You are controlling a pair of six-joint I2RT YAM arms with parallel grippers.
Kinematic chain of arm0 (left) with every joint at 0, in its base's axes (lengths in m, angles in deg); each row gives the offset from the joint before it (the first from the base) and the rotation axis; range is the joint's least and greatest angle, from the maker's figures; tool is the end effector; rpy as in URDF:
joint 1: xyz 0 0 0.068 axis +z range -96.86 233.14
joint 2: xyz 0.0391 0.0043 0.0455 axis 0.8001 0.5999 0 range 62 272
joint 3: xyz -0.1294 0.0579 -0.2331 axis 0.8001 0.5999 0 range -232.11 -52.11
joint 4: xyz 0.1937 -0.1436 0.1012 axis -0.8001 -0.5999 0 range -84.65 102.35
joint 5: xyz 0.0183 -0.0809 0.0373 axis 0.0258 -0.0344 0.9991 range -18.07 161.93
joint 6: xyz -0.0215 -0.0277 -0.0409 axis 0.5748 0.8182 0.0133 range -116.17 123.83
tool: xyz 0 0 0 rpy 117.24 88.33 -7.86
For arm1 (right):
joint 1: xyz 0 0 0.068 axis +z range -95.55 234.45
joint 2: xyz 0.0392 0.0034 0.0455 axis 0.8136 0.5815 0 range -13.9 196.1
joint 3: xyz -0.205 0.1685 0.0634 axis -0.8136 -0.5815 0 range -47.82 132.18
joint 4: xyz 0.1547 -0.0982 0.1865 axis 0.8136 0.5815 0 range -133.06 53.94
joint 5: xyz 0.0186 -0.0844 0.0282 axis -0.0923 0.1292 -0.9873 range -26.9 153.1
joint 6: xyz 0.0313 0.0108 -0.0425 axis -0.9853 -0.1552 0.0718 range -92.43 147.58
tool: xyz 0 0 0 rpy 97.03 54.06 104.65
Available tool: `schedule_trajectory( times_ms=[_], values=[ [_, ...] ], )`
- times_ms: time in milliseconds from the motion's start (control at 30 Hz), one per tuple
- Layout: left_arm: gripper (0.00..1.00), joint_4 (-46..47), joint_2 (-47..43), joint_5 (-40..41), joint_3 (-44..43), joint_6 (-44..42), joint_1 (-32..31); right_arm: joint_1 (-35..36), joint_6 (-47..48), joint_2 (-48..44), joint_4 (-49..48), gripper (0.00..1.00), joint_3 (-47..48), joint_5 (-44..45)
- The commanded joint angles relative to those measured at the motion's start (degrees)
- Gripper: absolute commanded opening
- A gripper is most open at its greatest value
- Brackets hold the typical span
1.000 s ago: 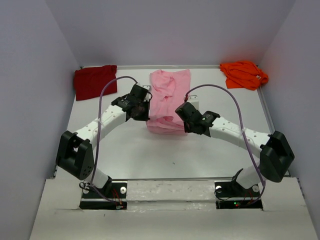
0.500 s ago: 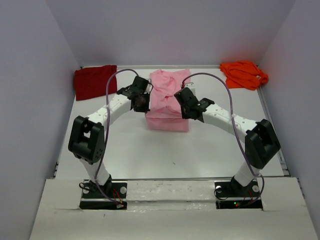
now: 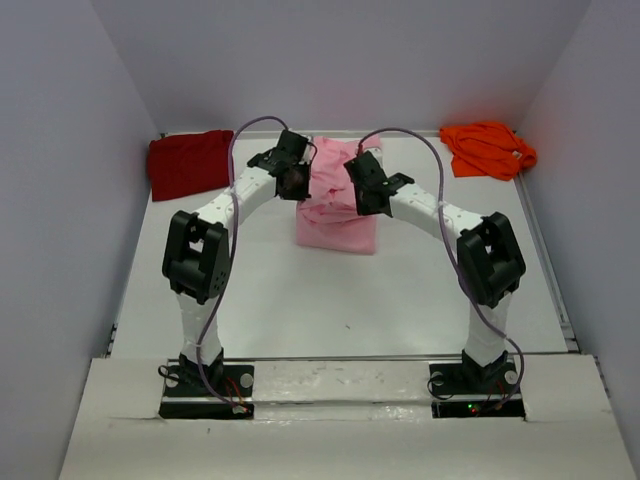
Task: Fold and stack the t-shirts
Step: Fold the tshirt
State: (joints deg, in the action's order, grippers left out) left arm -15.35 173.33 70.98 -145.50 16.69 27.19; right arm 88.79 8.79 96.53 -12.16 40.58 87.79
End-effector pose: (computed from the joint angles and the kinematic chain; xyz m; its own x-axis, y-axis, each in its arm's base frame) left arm 0.3993 -0.1950 0.2627 -0.7265 0.1060 -0.6789 0.2936 0.9412 -0.1673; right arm 0.3601 0.2279 0.2398 -0.7218 -0.1389 -0.6780 -0.0763 0.9897 -0.1214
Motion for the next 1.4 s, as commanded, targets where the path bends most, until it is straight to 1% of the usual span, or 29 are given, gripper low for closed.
schedule_trajectory(
  times_ms=[0, 67, 233, 367, 567, 733, 900, 933, 1033, 1167, 1233, 1367],
  values=[
    [0.00, -1.9, 1.1, 0.3, -7.6, -1.5, 1.3, -3.0, 2.0, 0.7, -1.9, 0.00, 5.2, -0.9],
    [0.00, -3.1, 3.0, 0.3, -9.5, -1.6, 2.0, -4.2, 2.0, 1.4, -1.7, 0.00, 5.8, -1.0],
    [0.00, -2.7, 5.1, 0.2, -12.7, -1.4, 4.1, -7.6, 2.3, 2.2, -1.7, 0.00, 7.4, -1.6],
    [0.00, -3.1, 7.5, -0.7, -15.5, -1.7, 5.4, -8.8, 3.0, 4.2, -1.5, 0.00, 11.2, -2.2],
    [0.00, -3.3, 11.2, -2.0, -20.3, -1.3, 6.7, -9.3, 3.9, 10.1, -0.8, 0.00, 17.3, -1.7],
    [0.00, -3.5, 13.5, -2.7, -24.6, -1.5, 6.7, -9.3, 4.5, 13.3, -0.2, 0.00, 22.0, -3.3],
    [0.00, -3.1, 17.2, -5.7, -31.1, -0.8, 6.7, -9.3, 4.6, 17.4, 0.7, 0.00, 28.0, -4.8],
    [0.00, -3.4, 18.4, -5.6, -33.3, -0.8, 6.5, -9.3, 4.7, 18.0, 0.9, 0.00, 28.9, -4.9],
    [0.00, -2.7, 19.9, -5.6, -35.5, -1.4, 6.4, -9.3, 5.3, 19.9, 1.2, 0.00, 31.9, -5.1],
    [0.00, 1.1, 22.0, -5.9, -35.3, -2.0, 6.5, -9.3, 5.9, 21.9, 1.3, 0.00, 34.2, -4.6],
    [0.00, 1.3, 23.9, -5.6, -35.5, -1.7, 6.4, -9.3, 5.5, 23.1, 1.2, 0.00, 34.1, -4.3],
    [0.00, 5.0, 24.9, -4.9, -32.4, -0.9, 6.4, -10.3, 5.0, 25.7, 1.0, 0.00, 33.9, -3.6]
  ],
)
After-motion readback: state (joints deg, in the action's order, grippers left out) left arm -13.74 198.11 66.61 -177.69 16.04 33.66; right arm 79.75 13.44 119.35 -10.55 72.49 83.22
